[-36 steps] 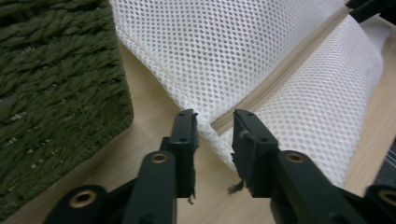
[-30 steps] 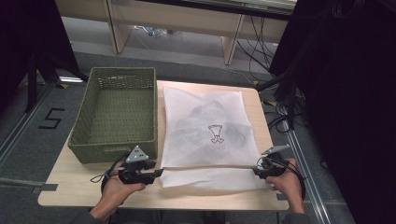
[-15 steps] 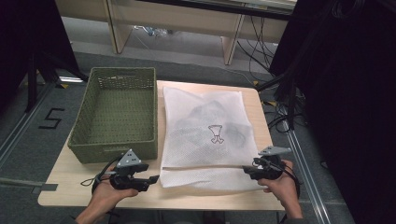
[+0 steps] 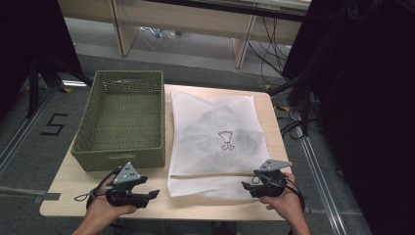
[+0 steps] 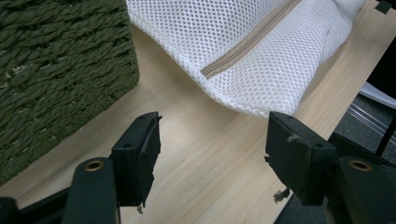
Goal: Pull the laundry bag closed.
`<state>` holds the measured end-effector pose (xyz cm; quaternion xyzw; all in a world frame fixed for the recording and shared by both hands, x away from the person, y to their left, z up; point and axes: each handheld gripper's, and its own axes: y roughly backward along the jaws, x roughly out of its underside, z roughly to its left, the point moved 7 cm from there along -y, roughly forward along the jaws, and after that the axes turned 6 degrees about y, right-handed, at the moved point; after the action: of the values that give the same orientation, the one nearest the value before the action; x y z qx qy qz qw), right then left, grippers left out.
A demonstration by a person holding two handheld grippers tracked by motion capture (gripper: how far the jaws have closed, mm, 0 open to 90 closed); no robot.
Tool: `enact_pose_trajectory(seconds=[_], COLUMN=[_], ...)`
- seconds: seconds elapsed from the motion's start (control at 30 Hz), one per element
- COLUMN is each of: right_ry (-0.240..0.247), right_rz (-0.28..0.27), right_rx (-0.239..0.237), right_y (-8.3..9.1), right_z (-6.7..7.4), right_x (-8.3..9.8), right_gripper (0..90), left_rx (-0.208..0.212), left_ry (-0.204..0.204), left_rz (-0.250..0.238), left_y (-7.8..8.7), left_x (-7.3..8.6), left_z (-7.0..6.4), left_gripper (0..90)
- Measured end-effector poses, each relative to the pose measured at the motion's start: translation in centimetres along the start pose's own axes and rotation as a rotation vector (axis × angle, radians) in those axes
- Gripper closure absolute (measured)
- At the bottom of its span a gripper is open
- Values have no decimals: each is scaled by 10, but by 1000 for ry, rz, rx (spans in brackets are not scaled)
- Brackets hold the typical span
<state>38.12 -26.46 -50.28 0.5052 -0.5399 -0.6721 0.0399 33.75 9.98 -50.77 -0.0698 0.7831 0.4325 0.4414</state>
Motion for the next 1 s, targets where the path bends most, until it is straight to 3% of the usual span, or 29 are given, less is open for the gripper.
enact_pose_trajectory(seconds=[0.17,0.33,0.6,0.8,1.0], right_ry=[25,85,75,76,68], right_rz=[2,25,-10,-20,-17], right_rx=[-19,-46,-51,-42,-31], right_y=[-3,-5,5,10,10], right_z=[13,30,48,51,48], right_x=[3,9,13,19,20], right_gripper=[358,347,340,338,338], left_rx=[3,20,36,44,34], left_ry=[-9,-15,-26,-30,-29], left_rz=[-2,-4,13,-22,-11], left_y=[3,5,2,5,2], left_x=[3,7,21,16,18], left_z=[-2,-8,-22,-23,-21], left_gripper=[343,302,277,252,249])
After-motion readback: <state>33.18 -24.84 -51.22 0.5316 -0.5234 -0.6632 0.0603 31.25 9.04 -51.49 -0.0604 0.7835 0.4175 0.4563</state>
